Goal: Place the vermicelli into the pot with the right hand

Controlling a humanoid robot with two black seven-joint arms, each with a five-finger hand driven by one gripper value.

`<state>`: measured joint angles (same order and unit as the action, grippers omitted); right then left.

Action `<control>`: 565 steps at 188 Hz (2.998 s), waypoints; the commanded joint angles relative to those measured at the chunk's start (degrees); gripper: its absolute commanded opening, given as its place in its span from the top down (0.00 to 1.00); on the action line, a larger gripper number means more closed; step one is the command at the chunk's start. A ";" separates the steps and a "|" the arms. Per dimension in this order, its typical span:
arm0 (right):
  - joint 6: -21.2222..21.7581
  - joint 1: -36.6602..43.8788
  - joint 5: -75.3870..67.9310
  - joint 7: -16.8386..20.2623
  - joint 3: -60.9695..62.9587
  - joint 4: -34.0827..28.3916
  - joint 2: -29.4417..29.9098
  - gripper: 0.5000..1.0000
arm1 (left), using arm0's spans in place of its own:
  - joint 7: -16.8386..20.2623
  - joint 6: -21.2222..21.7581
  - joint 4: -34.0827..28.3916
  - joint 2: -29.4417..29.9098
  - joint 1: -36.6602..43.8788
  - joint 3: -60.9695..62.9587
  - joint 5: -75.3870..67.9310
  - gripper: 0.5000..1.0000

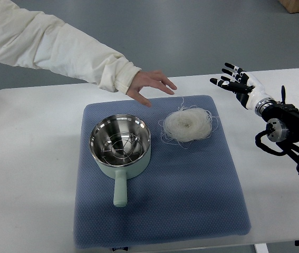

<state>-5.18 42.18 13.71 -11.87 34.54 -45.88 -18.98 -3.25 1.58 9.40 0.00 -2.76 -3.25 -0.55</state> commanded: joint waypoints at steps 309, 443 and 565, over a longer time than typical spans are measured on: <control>0.44 2.73 0.44 0.09 -0.35 4.13 -0.26 0.15 | 0.00 -0.09 0.09 0.00 -0.05 -0.27 -0.06 0.00; 19.69 21.27 23.82 -1.32 -22.06 -1.76 -3.78 0.16 | 0.00 -0.09 0.35 0.00 -0.05 -0.35 -0.06 0.00; 23.55 34.28 47.02 -0.09 -48.87 -4.57 1.23 0.16 | 0.00 -0.26 0.35 0.00 -0.32 -0.35 -0.06 0.00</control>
<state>19.10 76.39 59.21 -12.46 -11.62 -51.43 -18.08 -3.25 1.43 9.76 0.00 -3.07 -3.61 -0.61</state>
